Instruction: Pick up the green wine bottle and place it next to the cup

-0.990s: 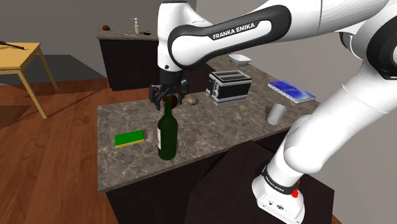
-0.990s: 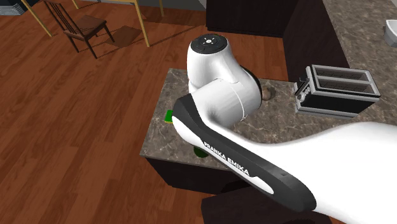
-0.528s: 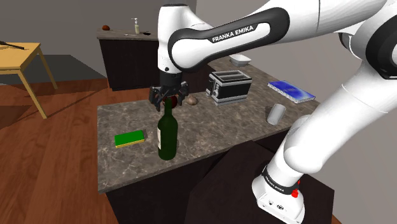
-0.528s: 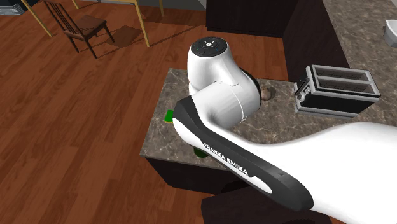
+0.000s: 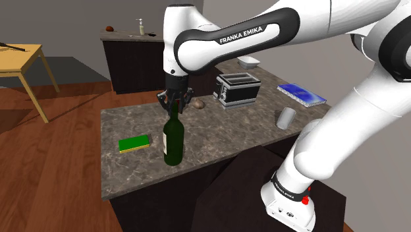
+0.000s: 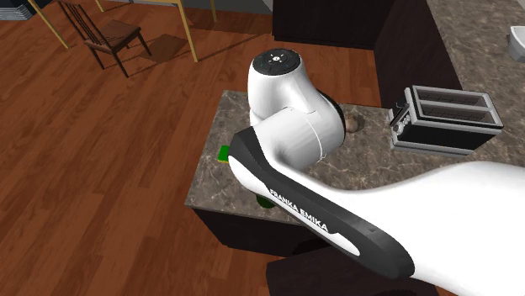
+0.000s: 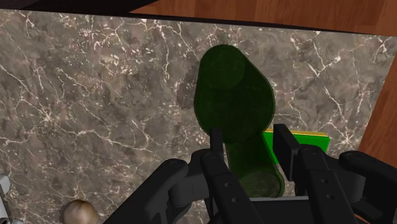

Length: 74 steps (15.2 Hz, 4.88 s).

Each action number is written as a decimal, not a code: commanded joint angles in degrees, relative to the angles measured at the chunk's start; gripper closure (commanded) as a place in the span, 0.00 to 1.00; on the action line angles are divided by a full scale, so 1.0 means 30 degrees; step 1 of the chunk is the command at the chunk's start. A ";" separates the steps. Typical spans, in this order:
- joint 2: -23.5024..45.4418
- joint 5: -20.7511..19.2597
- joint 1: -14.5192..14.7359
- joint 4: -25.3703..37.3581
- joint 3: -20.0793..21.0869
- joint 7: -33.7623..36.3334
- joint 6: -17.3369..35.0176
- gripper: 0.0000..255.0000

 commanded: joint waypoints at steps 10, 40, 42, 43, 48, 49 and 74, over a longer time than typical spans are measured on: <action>-0.0451 0.0098 -0.0016 0.1384 -0.0131 -0.0132 -0.1821 1.00; 0.0080 -0.0183 -0.0203 0.9668 -0.0347 -0.0099 -0.9596 1.00; 0.0266 -0.0238 -0.0212 1.0386 -0.0330 -0.0063 -1.0137 1.00; 0.0362 -0.0267 -0.0215 1.0739 -0.0319 -0.0044 -1.0397 1.00; -0.2452 0.0188 -0.0814 0.7934 -0.1940 -0.2370 -1.0360 1.00; -0.2951 0.0203 -0.0910 0.7457 -0.2277 -0.2821 -1.0388 1.00; -0.9437 -0.3965 -0.3594 0.2823 -1.1390 -1.3900 -1.1969 1.00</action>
